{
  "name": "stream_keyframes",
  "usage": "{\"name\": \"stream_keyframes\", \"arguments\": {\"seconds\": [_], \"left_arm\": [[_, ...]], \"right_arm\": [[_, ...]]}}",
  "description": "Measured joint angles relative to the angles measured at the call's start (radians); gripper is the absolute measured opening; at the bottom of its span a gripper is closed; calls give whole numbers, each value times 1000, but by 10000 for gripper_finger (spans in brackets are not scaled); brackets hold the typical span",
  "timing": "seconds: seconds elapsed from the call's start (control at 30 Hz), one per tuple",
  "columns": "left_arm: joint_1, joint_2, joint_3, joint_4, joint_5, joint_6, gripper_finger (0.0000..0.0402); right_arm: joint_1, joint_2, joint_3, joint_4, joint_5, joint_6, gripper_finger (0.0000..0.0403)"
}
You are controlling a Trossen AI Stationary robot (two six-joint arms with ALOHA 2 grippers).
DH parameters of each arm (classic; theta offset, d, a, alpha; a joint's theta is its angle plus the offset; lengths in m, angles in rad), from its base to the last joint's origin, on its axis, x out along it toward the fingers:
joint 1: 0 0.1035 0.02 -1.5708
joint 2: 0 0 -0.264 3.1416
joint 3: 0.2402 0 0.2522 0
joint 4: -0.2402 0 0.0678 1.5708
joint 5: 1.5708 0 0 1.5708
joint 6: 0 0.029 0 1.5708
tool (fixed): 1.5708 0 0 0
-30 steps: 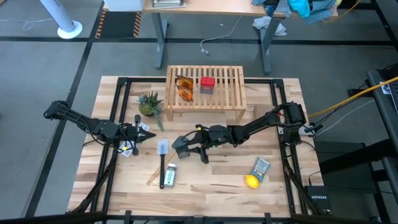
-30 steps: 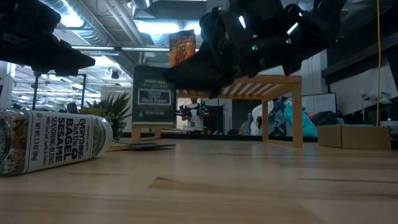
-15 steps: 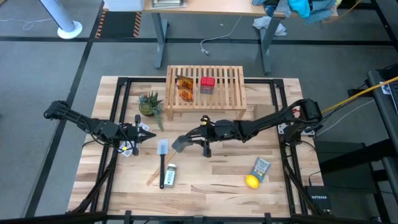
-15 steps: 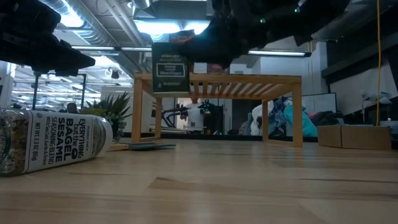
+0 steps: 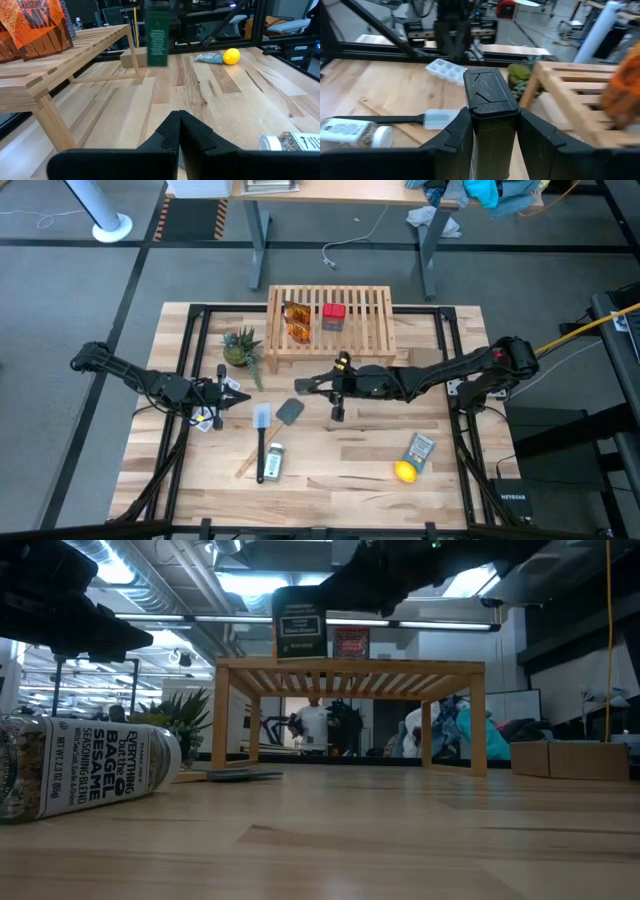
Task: Shelf spices
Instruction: Put the black seasoning can on the shelf
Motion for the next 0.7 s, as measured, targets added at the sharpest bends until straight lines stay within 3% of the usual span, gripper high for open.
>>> {"name": "stream_keyframes", "arguments": {"seconds": [0.43, 0.7], "left_arm": [[0, 0, 0, 0, 0, 0, 0], [0, 0, 0, 0, 0, 0, 0]], "right_arm": [[-2, -184, -1, -124, 164, -94, 132], [-37, -313, -154, -25, 243, -127, 132]]}}
